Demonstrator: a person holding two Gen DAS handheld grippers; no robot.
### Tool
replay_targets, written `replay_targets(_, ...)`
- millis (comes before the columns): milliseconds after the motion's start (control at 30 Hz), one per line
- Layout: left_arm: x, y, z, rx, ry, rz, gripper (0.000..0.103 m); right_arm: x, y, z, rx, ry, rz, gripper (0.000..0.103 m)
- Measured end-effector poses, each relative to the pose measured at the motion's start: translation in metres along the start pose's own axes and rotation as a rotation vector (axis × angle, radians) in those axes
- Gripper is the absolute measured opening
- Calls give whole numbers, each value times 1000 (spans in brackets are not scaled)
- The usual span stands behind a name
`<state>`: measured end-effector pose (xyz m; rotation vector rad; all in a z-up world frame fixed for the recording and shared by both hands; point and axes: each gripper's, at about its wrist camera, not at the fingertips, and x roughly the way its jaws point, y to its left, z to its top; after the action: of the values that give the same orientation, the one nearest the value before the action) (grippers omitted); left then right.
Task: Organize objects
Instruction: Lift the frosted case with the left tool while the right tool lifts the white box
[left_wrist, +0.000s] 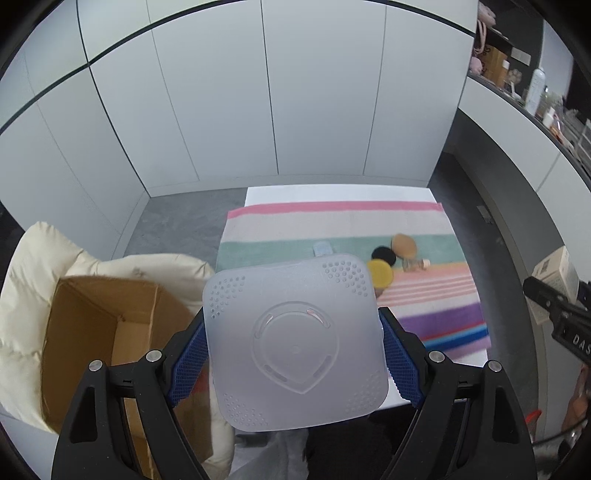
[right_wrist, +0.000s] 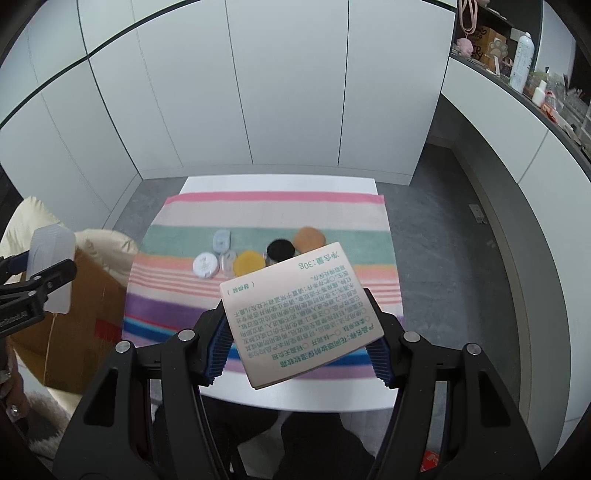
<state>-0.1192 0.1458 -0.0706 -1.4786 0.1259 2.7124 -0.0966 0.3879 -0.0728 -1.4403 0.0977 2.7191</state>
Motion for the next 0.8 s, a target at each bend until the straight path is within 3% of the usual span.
replay_targets(433, -34, -1, -80, 58, 31, -15, 86, -44, 1, -74, 20, 23, 3, 65)
replay_targets(800, -30, 11, -102, 58, 64, -46, 86, -65, 2, -106, 50, 43, 5, 65)
